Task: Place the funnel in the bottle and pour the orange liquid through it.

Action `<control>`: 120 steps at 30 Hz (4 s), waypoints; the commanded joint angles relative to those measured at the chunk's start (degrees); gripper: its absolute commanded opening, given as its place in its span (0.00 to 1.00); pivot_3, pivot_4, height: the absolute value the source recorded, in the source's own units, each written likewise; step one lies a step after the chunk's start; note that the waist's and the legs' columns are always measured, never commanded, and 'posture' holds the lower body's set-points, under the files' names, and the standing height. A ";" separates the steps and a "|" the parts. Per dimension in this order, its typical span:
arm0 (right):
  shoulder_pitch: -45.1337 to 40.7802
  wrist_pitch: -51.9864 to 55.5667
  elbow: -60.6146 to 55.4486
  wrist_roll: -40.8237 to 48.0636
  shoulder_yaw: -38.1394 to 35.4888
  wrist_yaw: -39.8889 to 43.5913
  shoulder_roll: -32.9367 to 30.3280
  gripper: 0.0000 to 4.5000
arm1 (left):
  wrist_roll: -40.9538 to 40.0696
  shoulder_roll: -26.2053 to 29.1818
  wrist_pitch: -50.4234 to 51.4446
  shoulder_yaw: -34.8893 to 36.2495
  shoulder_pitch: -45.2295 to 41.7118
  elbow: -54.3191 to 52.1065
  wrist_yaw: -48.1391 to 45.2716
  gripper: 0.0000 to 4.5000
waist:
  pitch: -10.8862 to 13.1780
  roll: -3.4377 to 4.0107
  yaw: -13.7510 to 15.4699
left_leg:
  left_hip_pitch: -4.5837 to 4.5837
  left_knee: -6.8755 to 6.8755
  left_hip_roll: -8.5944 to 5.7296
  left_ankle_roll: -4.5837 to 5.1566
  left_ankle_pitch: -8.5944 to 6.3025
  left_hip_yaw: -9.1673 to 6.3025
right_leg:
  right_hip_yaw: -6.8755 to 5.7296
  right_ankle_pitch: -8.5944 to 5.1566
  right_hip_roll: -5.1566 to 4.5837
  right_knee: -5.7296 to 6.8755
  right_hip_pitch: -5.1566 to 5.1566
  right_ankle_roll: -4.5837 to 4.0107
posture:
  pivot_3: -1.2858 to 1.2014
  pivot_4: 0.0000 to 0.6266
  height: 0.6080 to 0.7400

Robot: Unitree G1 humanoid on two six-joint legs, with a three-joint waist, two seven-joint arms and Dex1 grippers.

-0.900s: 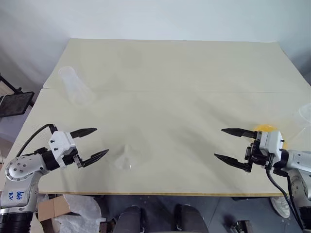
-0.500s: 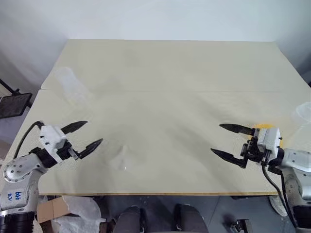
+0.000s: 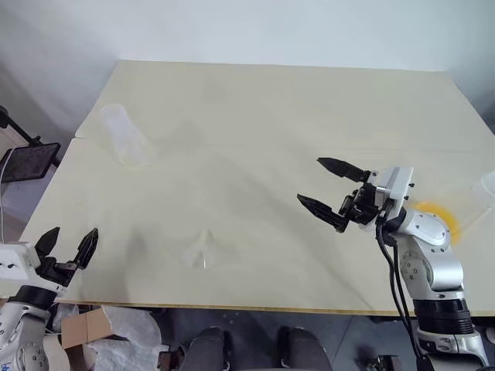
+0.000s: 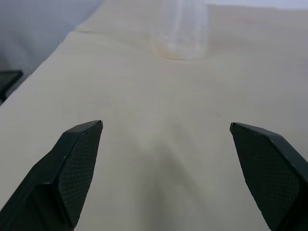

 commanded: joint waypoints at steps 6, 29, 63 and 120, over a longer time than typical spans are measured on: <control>5.01 -4.57 0.17 -2.32 -1.00 3.37 -2.68 0.99 | 2.15 9.38 10.21 -5.22 -20.34 1.79 7.26 1.00 | -0.06 -0.10 0.07 | 0.00 0.00 -0.03 0.00 0.01 0.02 | -0.04 0.00 0.06 0.06 0.02 0.00 | 0.52 0.24 1.00; 5.02 -6.35 0.02 -3.74 0.43 -0.84 0.22 0.99 | 19.24 11.07 -1.12 -18.42 -63.01 51.31 10.15 1.00 | 0.05 -0.35 -1.18 | -0.02 0.00 -0.04 -0.08 0.04 0.23 | -0.10 0.01 0.21 0.14 -0.15 0.02 | 0.52 0.24 1.00; 13.23 -8.00 -4.91 -5.15 -4.00 -4.59 -1.28 1.00 | 15.08 2.67 -7.68 -26.58 -67.96 44.29 -21.26 0.54 | 0.10 -0.44 -0.39 | -0.14 0.10 -0.14 -0.07 0.04 0.02 | -0.27 0.01 0.13 0.37 -0.19 0.03 | 0.52 0.24 1.00; 27.37 -6.59 -16.18 -4.37 -12.10 -12.30 -4.41 1.00 | 18.71 -14.92 -15.24 -42.40 -62.99 37.80 -42.91 0.99 | 0.03 -0.35 0.24 | -0.08 0.15 -0.11 0.09 0.06 0.41 | -0.03 0.03 0.21 -0.01 -0.12 0.05 | 0.52 0.24 1.00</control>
